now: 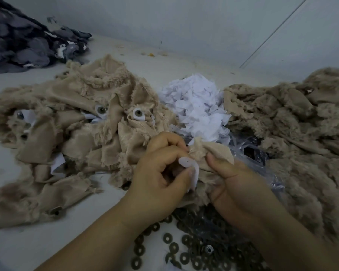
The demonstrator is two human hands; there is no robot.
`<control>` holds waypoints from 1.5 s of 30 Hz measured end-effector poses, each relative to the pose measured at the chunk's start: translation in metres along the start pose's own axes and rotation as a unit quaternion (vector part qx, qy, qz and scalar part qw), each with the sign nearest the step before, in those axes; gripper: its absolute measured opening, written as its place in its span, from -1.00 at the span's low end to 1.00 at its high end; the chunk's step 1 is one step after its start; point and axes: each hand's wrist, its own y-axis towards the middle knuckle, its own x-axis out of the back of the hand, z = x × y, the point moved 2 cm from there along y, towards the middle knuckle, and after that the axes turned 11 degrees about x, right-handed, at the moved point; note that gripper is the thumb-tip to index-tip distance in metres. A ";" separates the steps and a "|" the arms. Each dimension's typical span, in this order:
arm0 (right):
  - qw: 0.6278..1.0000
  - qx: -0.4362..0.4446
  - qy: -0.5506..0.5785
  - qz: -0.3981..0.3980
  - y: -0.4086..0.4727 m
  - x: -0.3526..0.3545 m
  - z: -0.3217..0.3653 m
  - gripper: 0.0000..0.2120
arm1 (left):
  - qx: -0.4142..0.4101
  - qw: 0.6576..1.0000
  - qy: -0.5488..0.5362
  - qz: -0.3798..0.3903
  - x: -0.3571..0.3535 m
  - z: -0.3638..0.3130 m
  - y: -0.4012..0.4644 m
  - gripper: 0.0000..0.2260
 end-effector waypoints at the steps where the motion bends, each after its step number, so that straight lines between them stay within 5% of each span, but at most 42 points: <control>1: 0.999 0.032 -0.021 -0.001 -0.001 0.000 -0.002 -0.65 | 0.025 0.999 -0.036 0.020 -0.001 -0.001 -0.001 -0.87; 6: 0.981 0.145 -0.130 -0.025 -0.004 -0.004 -0.009 -0.73 | 0.067 0.997 0.034 -0.002 -0.012 0.003 -0.002 -0.76; 12: 0.983 0.143 -0.115 -0.026 -0.007 -0.006 -0.012 -0.78 | 0.041 0.990 0.085 -0.106 -0.010 0.006 -0.003 -0.72; 20: 0.983 0.143 -0.112 -0.010 -0.009 -0.007 -0.013 -0.60 | 0.038 0.987 0.081 -0.133 -0.009 0.010 -0.001 -0.78; 28: 0.985 0.137 -0.095 -0.047 0.000 0.002 -0.017 -0.60 | 0.189 0.970 -0.150 -0.042 -0.005 0.016 0.001 -0.92; 33: 0.993 0.100 -0.033 -0.046 0.001 0.002 -0.019 -0.68 | 0.262 0.916 -0.299 -0.041 -0.005 0.021 0.001 -0.86; 45: 0.992 0.073 -0.103 0.014 -0.004 0.003 -0.016 -0.62 | 0.245 0.935 -0.253 -0.043 -0.005 0.019 0.001 -0.76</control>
